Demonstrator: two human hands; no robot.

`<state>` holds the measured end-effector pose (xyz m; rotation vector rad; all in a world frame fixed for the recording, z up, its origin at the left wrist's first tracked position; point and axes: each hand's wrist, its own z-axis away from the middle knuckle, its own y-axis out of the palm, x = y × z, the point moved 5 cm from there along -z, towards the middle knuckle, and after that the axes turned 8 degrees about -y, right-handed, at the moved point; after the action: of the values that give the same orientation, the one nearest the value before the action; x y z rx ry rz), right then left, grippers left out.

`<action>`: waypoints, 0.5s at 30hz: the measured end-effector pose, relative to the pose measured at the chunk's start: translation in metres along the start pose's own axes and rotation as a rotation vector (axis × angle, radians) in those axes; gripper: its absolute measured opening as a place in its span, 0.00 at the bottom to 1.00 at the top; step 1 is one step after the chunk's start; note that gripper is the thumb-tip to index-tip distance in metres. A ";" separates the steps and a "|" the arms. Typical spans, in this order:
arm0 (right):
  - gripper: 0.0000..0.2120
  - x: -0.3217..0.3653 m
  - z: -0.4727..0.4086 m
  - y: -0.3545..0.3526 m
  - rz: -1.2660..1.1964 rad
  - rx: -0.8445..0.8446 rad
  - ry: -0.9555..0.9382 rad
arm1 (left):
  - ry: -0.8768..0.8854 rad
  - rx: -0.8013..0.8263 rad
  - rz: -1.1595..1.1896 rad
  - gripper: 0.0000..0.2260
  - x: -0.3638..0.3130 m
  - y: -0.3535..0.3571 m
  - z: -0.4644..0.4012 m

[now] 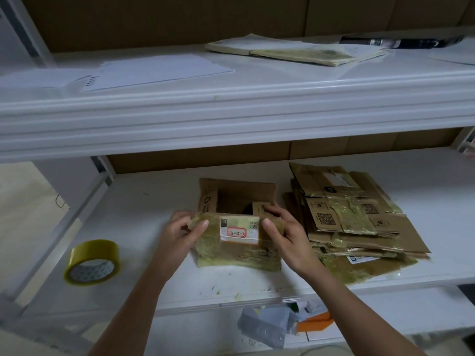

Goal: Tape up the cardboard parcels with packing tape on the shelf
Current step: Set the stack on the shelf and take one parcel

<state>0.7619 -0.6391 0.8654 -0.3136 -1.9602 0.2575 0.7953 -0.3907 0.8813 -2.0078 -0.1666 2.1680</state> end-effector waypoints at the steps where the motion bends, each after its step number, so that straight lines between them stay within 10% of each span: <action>1: 0.20 -0.001 -0.001 -0.001 -0.009 -0.006 0.016 | -0.001 -0.012 0.031 0.13 0.000 -0.003 0.000; 5: 0.16 0.005 -0.004 -0.012 0.076 -0.084 0.038 | -0.014 -0.025 0.070 0.11 0.003 -0.008 -0.003; 10: 0.45 0.014 -0.023 -0.020 0.217 -0.059 0.089 | -0.083 -0.009 -0.046 0.32 0.006 -0.004 -0.016; 15: 0.53 0.005 -0.039 -0.014 0.186 0.083 0.218 | -0.207 0.078 0.023 0.38 0.012 0.001 -0.025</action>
<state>0.7942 -0.6494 0.8901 -0.4517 -1.7030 0.4072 0.8195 -0.3902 0.8674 -1.7502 -0.0853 2.3557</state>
